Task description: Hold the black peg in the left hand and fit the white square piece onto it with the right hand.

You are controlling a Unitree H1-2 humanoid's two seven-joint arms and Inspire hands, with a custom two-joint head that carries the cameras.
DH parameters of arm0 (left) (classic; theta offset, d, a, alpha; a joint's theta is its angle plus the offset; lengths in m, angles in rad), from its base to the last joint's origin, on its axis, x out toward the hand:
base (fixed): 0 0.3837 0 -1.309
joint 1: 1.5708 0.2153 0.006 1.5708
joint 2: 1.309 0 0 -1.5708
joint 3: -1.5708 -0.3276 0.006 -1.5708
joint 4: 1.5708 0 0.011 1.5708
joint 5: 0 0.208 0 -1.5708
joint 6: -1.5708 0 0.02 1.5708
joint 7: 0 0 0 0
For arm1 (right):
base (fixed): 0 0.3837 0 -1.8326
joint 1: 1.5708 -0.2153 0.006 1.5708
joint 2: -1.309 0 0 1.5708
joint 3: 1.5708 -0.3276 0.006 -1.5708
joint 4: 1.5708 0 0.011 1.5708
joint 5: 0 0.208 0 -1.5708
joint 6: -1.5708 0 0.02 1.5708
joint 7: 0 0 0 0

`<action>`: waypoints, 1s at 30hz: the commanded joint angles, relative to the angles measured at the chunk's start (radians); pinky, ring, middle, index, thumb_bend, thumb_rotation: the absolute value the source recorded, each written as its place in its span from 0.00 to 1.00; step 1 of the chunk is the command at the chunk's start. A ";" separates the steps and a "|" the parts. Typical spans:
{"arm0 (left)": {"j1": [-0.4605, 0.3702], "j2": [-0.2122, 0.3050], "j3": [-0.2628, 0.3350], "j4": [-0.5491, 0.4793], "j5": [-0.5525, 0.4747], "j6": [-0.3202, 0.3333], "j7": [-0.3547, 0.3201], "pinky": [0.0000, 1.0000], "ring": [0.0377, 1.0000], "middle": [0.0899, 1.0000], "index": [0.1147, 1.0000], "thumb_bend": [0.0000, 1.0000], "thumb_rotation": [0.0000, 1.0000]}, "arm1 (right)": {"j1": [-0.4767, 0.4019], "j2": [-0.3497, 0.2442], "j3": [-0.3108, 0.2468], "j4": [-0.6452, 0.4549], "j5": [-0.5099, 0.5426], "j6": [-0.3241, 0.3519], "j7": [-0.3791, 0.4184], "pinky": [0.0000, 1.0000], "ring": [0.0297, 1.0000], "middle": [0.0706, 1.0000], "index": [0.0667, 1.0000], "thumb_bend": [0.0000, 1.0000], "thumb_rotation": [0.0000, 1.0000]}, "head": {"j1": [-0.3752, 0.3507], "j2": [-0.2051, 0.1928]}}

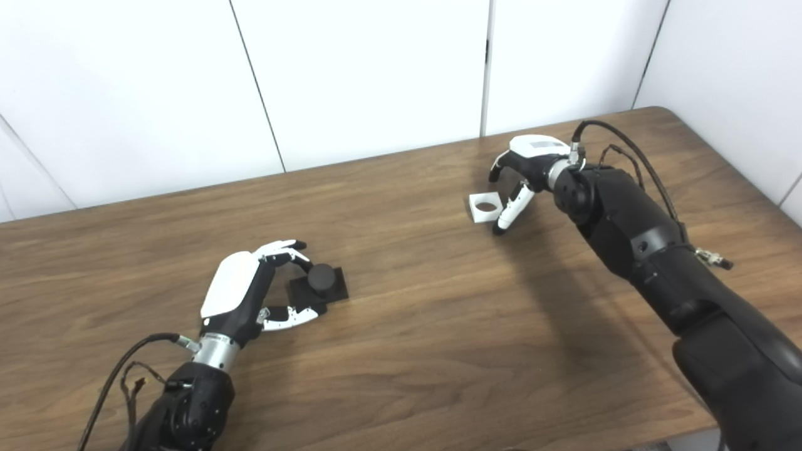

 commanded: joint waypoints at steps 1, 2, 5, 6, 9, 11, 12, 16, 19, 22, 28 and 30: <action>0.050 0.006 -0.033 0.046 0.039 0.039 -0.087 0.81 0.84 0.80 0.43 0.51 0.08 | -0.010 0.043 0.032 0.009 -0.001 -0.035 0.014 0.96 0.94 0.90 0.75 0.83 0.34 | 0.000 0.001; 0.050 0.006 -0.032 0.046 0.039 0.039 -0.087 0.81 0.84 0.80 0.43 0.51 0.08 | -0.011 0.043 0.033 0.008 -0.001 -0.034 0.015 0.96 0.94 0.90 0.75 0.83 0.34 | 0.000 0.001; 0.050 0.006 -0.033 0.043 0.041 0.041 -0.089 0.81 0.84 0.80 0.43 0.51 0.08 | -0.014 0.051 0.040 0.016 -0.002 -0.038 0.012 0.96 0.94 0.91 0.74 0.83 0.34 | 0.003 0.003; 0.050 0.006 -0.033 0.043 0.042 0.042 -0.090 0.80 0.84 0.80 0.43 0.51 0.08 | -0.016 0.053 0.043 0.022 -0.005 -0.041 0.010 0.96 0.94 0.91 0.74 0.83 0.34 | 0.004 0.003; 0.050 0.006 -0.032 0.043 0.044 0.043 -0.088 0.80 0.84 0.80 0.43 0.51 0.08 | -0.020 0.055 0.050 0.038 -0.007 -0.051 0.005 0.95 0.94 0.90 0.74 0.82 0.34 | 0.008 0.005; 0.050 0.006 -0.032 0.044 0.044 0.041 -0.085 0.79 0.84 0.80 0.43 0.51 0.08 | -0.020 0.054 0.050 0.038 -0.004 -0.051 0.009 0.95 0.93 0.90 0.73 0.81 0.34 | 0.007 0.006; 0.050 0.005 -0.030 0.044 0.042 0.039 -0.085 0.79 0.84 0.80 0.43 0.51 0.08 | -0.020 0.053 0.050 0.035 -0.004 -0.049 0.013 0.95 0.93 0.90 0.73 0.81 0.33 | 0.007 0.006; 0.050 0.004 -0.028 0.046 0.039 0.035 -0.082 0.80 0.84 0.80 0.43 0.51 0.08 | -0.019 0.053 0.052 0.029 -0.004 -0.046 0.022 0.96 0.94 0.90 0.71 0.80 0.33 | 0.008 0.008; 0.048 0.004 -0.032 0.045 0.046 0.041 -0.086 0.79 0.84 0.80 0.43 0.51 0.09 | -0.015 0.053 0.052 0.028 0.000 -0.053 0.022 0.97 0.94 0.90 0.69 0.80 0.33 | 0.009 0.009; 0.050 0.003 -0.029 0.039 0.042 0.046 -0.090 0.80 0.84 0.80 0.43 0.51 0.09 | -0.009 0.052 0.051 0.018 0.005 -0.048 0.029 1.00 0.94 0.89 0.65 0.79 0.30 | 0.012 0.011; 0.053 0.003 -0.026 0.042 0.036 0.041 -0.088 0.81 0.85 0.80 0.43 0.51 0.08 | 0.000 0.052 0.040 0.021 0.032 -0.053 0.034 1.00 0.95 0.88 0.46 0.53 0.16 | 0.016 0.013; 0.053 0.002 -0.026 0.043 0.036 0.039 -0.087 0.81 0.85 0.80 0.43 0.51 0.08 | 0.001 0.050 0.041 0.022 0.036 -0.056 0.033 1.00 0.95 0.88 0.46 0.52 0.15 | 0.016 0.013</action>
